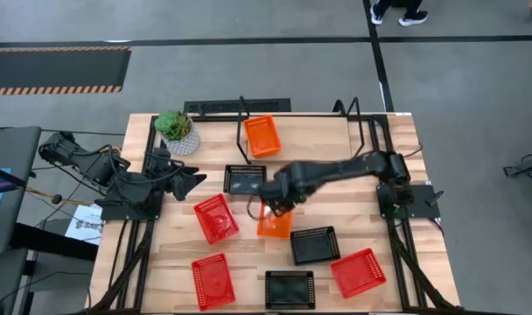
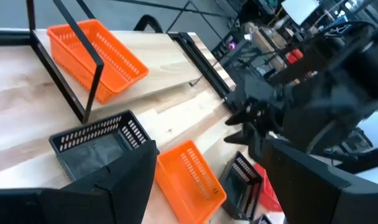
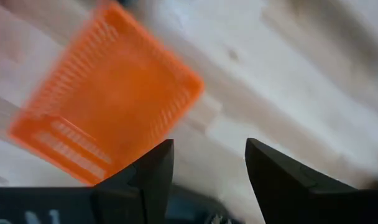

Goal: Stack baskets on shelf by color
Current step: Stack the orange bin on top of the orange stacked bins on the shelf

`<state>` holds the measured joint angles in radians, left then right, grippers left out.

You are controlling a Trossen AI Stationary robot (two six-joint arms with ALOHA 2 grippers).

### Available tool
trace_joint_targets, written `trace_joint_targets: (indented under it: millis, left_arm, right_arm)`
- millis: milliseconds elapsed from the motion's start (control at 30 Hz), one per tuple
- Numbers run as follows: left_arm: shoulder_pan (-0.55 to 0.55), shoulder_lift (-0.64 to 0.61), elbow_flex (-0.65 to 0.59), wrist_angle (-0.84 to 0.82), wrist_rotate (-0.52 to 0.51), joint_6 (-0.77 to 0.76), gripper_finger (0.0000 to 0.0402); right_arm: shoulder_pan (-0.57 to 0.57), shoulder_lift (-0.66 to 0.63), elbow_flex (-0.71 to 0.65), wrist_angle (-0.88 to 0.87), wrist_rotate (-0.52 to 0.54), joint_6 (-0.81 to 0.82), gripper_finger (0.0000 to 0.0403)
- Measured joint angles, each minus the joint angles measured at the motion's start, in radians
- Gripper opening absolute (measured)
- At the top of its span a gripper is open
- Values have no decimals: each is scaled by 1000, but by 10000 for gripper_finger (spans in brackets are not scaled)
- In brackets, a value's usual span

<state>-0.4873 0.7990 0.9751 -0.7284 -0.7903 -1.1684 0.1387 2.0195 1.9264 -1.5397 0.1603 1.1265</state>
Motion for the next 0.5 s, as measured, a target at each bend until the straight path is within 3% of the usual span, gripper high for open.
trace_joint_targets:
  millis: [133,333,500]
  left_arm:
    - [0,0,0,-1,22,0,279]
    - [0,-1,0,-14,28,22,279]
    - [0,-1,0,-55,47,23,279]
  right_arm:
    - [50,-41,-155,95,-43,161,217]
    - [69,-152,-411,462,-65,325,217]
    - [65,-192,-555,630,-53,419,217]
